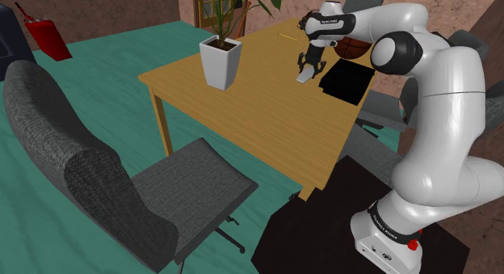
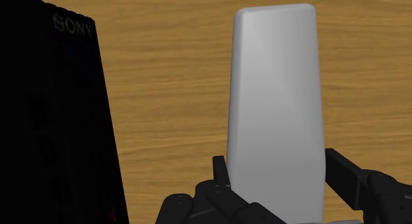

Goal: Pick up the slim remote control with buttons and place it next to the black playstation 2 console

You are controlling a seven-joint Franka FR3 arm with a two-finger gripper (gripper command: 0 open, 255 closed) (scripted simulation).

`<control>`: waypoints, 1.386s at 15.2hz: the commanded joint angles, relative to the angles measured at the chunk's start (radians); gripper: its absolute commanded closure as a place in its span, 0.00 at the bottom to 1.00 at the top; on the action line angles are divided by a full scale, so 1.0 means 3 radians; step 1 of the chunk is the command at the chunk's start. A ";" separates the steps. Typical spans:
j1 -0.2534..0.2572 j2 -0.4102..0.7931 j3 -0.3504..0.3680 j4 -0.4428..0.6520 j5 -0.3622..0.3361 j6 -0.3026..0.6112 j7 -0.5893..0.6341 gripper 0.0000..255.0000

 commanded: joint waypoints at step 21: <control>0.0005 -0.0082 0.0005 0.0261 0.0007 -0.0339 -0.0007 0.00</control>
